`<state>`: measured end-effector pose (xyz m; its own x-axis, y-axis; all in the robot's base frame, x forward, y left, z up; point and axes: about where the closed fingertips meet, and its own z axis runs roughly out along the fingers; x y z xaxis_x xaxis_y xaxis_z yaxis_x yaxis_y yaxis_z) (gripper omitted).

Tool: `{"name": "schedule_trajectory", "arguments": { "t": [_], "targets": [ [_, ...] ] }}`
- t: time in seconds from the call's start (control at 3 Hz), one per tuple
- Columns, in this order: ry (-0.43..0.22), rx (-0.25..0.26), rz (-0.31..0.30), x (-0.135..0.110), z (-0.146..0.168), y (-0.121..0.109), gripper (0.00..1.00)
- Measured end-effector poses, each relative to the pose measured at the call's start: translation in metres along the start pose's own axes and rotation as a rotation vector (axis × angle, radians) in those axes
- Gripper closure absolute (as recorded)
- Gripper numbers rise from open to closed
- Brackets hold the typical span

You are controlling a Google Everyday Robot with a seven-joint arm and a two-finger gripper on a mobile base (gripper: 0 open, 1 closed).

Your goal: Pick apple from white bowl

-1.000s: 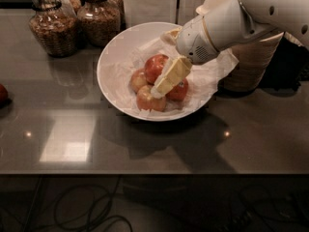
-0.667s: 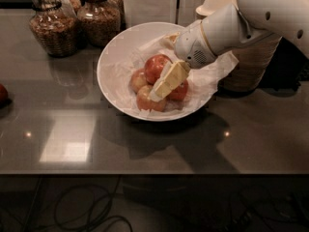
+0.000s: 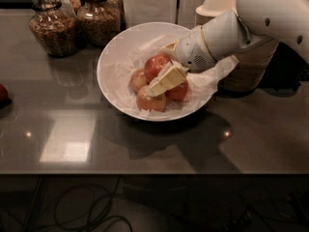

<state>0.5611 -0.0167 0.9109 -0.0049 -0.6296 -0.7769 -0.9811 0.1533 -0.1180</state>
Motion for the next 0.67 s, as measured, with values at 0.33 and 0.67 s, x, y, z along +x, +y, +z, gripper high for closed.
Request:
{"name": "schedule_trajectory", "arguments": {
  "t": [0.33, 0.67],
  "targets": [
    [0.000, 0.000, 0.000, 0.0000, 0.0000, 0.0000, 0.58],
    [0.000, 0.000, 0.000, -0.0001, 0.0001, 0.0001, 0.81]
  ]
}}
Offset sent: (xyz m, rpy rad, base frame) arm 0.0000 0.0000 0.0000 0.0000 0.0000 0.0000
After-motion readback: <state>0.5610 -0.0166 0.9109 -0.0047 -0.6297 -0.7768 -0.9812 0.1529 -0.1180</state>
